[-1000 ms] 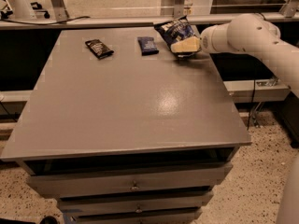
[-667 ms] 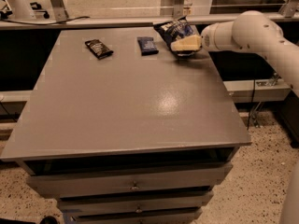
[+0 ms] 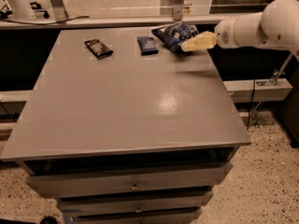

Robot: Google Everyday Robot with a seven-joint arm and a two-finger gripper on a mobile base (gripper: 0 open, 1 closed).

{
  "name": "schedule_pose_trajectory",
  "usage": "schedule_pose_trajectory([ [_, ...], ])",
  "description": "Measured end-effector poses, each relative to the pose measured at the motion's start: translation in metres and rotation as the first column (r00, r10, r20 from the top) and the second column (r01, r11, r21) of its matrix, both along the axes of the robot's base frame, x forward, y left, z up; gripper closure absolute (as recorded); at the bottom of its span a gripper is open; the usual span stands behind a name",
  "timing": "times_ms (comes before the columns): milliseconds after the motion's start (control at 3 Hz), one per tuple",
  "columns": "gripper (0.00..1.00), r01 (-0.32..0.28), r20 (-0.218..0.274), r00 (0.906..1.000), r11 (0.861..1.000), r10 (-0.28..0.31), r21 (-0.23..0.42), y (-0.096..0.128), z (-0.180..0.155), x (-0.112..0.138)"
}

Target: Move blue chip bag near rxbar blueberry

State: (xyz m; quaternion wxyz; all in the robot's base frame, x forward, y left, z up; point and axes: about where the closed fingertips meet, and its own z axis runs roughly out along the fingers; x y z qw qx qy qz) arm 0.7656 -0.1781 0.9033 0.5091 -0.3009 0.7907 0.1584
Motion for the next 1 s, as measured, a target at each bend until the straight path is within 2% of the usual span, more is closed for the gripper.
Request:
schedule_pose_trajectory([
  [333, 0.0, -0.103, -0.002, 0.9947, 0.994, 0.103, -0.039, -0.008, 0.005, -0.054],
  [667, 0.0, -0.182, -0.016, 0.9833, 0.982, 0.181, -0.046, -0.022, -0.003, -0.107],
  [1000, 0.0, -0.239, -0.002, 0.9709, 0.971, 0.239, -0.005, -0.038, -0.011, -0.148],
])
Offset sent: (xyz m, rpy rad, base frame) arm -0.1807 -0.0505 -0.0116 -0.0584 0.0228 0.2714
